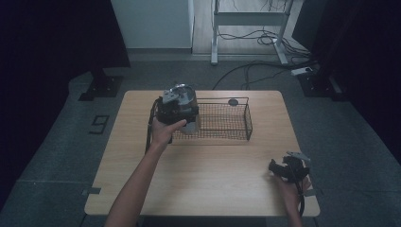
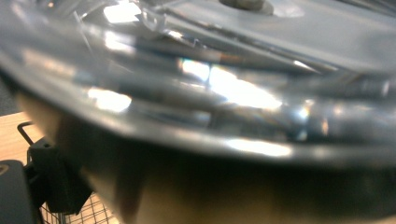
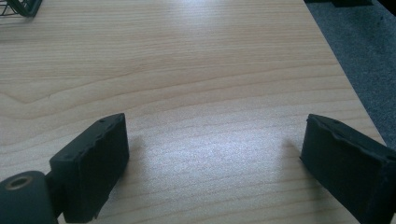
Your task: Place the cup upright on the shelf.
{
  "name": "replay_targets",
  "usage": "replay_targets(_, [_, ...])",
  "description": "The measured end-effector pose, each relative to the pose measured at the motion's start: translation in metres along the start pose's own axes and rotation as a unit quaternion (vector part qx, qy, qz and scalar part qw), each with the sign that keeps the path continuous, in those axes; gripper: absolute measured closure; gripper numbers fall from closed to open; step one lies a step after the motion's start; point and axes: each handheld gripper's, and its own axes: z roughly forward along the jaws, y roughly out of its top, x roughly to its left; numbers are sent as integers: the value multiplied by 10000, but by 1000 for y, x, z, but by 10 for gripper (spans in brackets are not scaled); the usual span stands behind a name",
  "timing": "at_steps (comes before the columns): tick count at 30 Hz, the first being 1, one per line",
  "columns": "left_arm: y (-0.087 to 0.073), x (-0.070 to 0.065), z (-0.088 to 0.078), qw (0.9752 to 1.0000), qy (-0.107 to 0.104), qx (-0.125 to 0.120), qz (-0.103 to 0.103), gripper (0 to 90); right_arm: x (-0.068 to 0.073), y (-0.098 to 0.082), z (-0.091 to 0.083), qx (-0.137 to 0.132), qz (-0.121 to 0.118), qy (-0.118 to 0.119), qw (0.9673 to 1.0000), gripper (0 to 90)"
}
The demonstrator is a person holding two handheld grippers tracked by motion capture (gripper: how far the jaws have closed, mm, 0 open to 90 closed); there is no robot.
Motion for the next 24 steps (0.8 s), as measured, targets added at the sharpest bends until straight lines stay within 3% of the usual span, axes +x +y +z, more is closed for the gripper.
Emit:
replay_targets(11, [8,-3,11,10000,27,-36,69,40,0,0,0,0,-1,-1,10000,77])
replay_targets(15, [11,-3,15,9998,122,-7,178,39,0,0,0,1,1,1,10000,76])
replay_targets(24, [13,-1,26,9999,116,-25,104,39,0,0,0,7,11,0,10000,77])
